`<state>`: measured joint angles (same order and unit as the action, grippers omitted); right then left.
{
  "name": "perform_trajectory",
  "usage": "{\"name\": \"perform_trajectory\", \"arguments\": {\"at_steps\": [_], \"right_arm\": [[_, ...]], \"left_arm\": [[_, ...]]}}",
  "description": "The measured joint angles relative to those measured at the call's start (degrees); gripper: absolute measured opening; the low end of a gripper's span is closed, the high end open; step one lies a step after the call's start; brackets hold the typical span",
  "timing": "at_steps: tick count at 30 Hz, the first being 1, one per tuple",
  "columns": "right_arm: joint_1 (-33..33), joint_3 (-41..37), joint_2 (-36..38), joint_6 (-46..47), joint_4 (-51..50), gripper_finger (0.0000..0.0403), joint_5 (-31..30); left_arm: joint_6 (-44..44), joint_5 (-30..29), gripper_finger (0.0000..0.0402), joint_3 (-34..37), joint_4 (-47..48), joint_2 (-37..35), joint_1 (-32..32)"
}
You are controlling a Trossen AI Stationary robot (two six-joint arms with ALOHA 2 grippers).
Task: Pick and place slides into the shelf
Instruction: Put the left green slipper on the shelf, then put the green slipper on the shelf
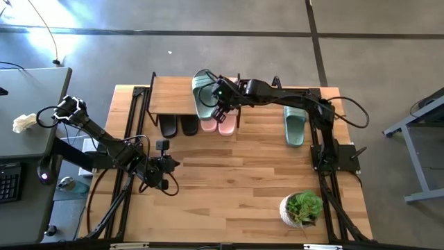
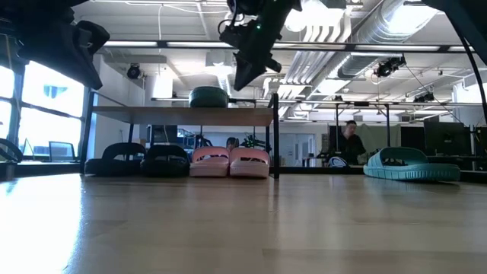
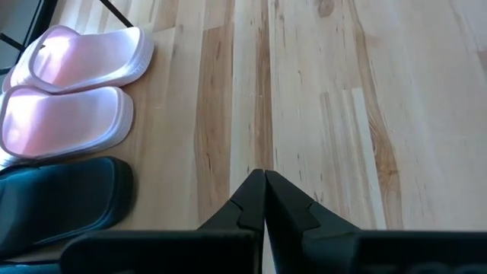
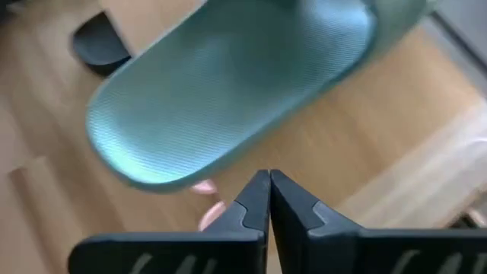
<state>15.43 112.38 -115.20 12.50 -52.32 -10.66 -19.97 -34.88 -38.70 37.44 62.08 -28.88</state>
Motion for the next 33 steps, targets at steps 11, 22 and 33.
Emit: {"name": "perform_trajectory", "arguments": {"at_steps": [11,22,33], "right_arm": [[-0.1,-3.4,0.0,0.9,3.6,0.0000,3.9],[-0.7,-6.4,-0.1,1.5,7.7,0.0000,6.8],[-1.3,-6.4,0.0,1.5,6.5,0.0000,6.0]], "left_arm": [[-0.1,0.0,0.0001,0.0,-0.1,0.0,0.0],[-0.9,0.0,0.0001,0.0,-0.1,0.0,0.0],[-1.4,0.0,0.0001,0.0,0.0,0.0,0.0]]}}
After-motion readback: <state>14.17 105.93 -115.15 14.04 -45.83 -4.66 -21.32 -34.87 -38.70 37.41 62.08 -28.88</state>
